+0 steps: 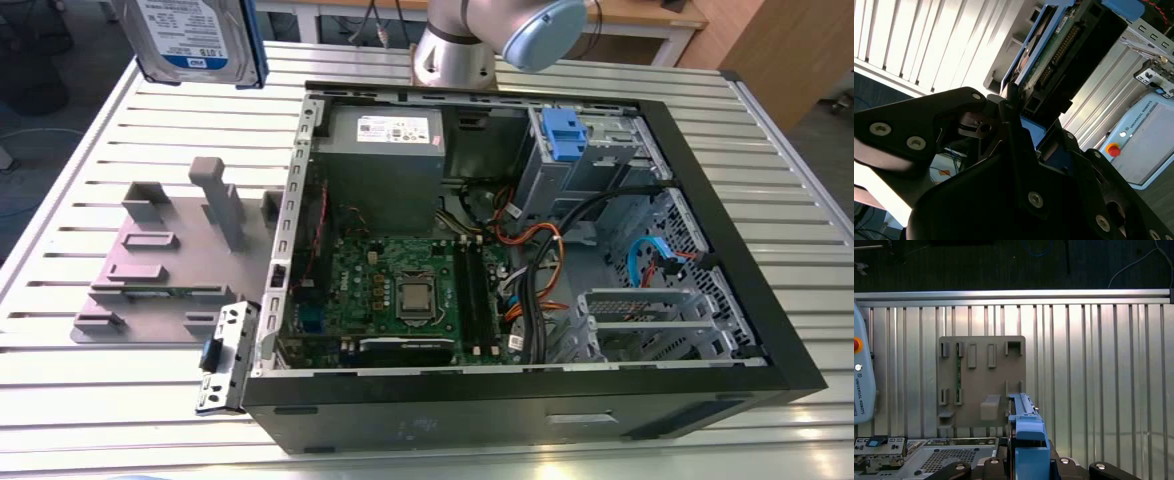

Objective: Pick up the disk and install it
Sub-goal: 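Pick up the disk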

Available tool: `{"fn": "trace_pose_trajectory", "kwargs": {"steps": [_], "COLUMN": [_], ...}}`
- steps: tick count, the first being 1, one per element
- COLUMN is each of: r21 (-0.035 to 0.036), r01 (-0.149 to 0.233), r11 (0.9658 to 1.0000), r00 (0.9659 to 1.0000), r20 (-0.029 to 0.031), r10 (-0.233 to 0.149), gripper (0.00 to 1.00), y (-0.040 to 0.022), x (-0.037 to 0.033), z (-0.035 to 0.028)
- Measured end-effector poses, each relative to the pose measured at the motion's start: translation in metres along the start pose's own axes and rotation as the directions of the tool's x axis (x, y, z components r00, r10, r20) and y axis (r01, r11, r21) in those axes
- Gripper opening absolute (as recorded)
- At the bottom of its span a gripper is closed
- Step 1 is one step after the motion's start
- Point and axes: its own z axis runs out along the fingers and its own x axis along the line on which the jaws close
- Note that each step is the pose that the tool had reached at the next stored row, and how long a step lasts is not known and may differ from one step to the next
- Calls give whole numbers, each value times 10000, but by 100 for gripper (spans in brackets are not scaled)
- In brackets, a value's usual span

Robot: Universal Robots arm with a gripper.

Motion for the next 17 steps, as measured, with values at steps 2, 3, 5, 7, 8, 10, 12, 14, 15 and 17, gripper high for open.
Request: {"fn": "trace_pose_trajectory", "kwargs": {"steps": [2,3,5,7,8,10,12,14,15,17], "r21": [-1,0,0,0,0,-1,-1,0,0,-1], "r01": [0,0,-1,0,-1,0,0,0,-1,0], "r11": [10000,10000,10000,10000,10000,10000,10000,10000,10000,10000], "r00": [10000,10000,10000,10000,10000,10000,10000,10000,10000,10000], "r20": [0,0,0,0,0,0,0,0,0,0], "r10": [0,0,1,0,1,0,0,0,1,0], "gripper": [36,36,36,36,36,36,36,36,36,36], "y": [-12,-17,-26,-34,-37,-44,-52,-59,-61,-67], "x": [-1,-1,-1,-1,-1,-2,-2,-2,-2,-2], "z": [0,0,0,0,0,0,0,0,0,0]}}
